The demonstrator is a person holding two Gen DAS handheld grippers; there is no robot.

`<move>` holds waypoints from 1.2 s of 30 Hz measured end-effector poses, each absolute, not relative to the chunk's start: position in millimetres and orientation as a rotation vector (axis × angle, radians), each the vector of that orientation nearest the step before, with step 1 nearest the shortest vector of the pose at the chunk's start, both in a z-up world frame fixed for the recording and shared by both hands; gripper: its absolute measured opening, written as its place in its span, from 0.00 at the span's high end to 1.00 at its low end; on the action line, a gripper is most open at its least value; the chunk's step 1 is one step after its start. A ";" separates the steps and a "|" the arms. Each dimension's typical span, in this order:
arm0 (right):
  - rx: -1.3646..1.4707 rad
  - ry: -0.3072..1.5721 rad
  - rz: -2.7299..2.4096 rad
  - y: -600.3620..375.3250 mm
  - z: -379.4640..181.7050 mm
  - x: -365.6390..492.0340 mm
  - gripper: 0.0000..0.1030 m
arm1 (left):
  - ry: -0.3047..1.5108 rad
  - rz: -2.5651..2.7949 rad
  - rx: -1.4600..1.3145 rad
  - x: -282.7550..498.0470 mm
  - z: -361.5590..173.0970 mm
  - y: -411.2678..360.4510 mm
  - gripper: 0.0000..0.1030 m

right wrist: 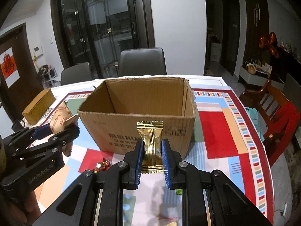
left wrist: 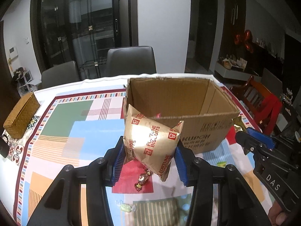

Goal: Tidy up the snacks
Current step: 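Carry the biscuit bag and gold candy up and into the box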

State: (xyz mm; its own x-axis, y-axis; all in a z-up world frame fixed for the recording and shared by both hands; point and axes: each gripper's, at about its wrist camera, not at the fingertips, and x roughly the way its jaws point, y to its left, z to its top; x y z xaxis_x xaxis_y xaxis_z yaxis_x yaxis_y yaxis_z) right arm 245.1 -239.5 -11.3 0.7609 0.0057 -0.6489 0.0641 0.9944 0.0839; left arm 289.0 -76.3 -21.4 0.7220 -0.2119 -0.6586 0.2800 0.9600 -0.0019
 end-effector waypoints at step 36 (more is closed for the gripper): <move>0.074 0.603 -0.066 -248.5 39.3 305.4 0.80 | 0.654 -0.309 0.083 359.8 5.5 -100.4 0.53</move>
State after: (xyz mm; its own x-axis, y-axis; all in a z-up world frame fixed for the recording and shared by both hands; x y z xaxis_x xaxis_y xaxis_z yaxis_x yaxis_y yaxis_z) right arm 305.4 -248.5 39.3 0.8214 -0.0406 -0.5688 0.0840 0.9952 0.0504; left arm 359.8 -100.4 5.5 0.7500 -0.2567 -0.6096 0.3083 0.9511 -0.0211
